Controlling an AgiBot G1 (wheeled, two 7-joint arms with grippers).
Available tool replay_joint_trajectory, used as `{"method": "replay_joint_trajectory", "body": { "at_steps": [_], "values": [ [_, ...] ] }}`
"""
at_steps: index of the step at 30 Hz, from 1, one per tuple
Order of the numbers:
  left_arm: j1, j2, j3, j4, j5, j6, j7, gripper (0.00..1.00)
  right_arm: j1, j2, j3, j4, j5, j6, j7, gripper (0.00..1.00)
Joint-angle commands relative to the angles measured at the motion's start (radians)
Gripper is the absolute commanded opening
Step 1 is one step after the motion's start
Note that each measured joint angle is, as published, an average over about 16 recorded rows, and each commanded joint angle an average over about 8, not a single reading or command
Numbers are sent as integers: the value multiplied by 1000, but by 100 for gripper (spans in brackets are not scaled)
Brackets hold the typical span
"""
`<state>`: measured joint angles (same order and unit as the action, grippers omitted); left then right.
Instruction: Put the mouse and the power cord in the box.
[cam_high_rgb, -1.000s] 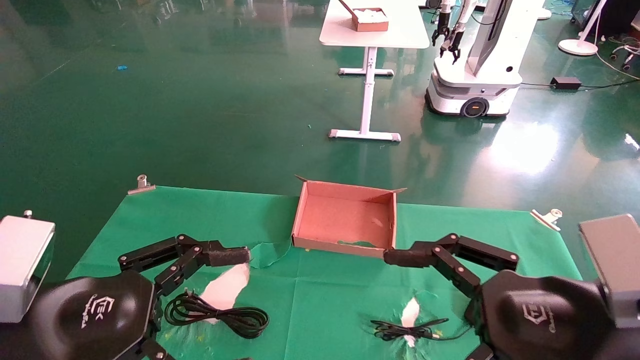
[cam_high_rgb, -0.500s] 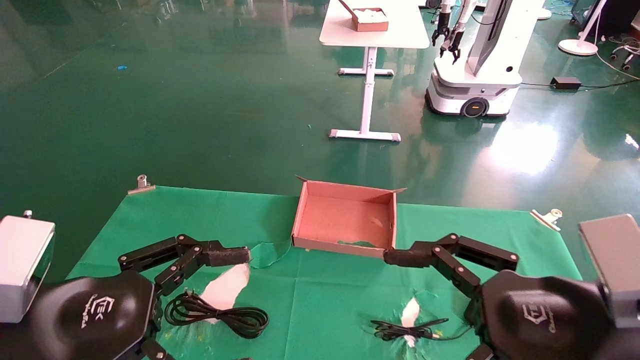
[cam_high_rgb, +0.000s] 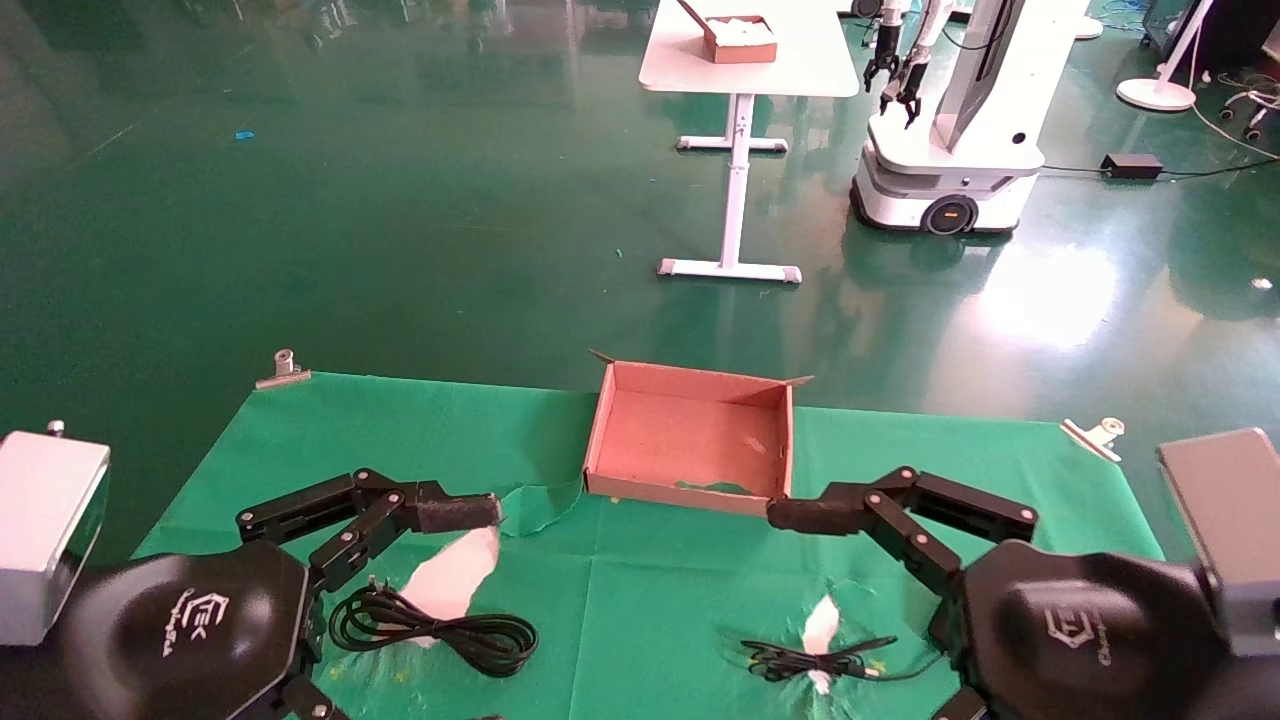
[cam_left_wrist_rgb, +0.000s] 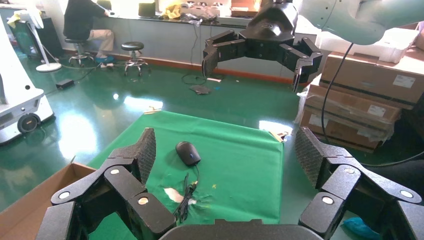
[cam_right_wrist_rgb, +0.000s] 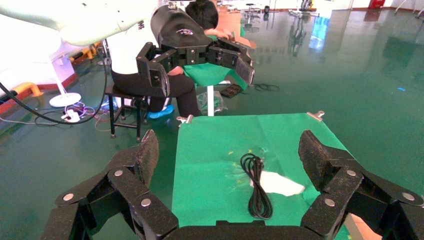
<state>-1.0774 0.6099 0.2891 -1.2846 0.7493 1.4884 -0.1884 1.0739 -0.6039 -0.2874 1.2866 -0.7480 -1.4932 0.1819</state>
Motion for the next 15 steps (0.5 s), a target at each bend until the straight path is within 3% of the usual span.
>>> {"method": "replay_joint_trajectory", "body": {
  "at_steps": [1,7,11,15],
  "values": [
    [1,2,-3,2,-11,1,-2,100,0,-3,3,-3,12,-1,3,100],
    [-18,-17,41,-23,136,-21,8,100,3,30,-47,34,-168,20,-29,100],
    [-69,-11,107,-41,346,-59,18,100,15,41,-92,55,-320,52,-38,100],
    [-136,36,182,-34,577,-104,33,100,21,43,-103,56,-363,71,-30,100]
  ]
}}
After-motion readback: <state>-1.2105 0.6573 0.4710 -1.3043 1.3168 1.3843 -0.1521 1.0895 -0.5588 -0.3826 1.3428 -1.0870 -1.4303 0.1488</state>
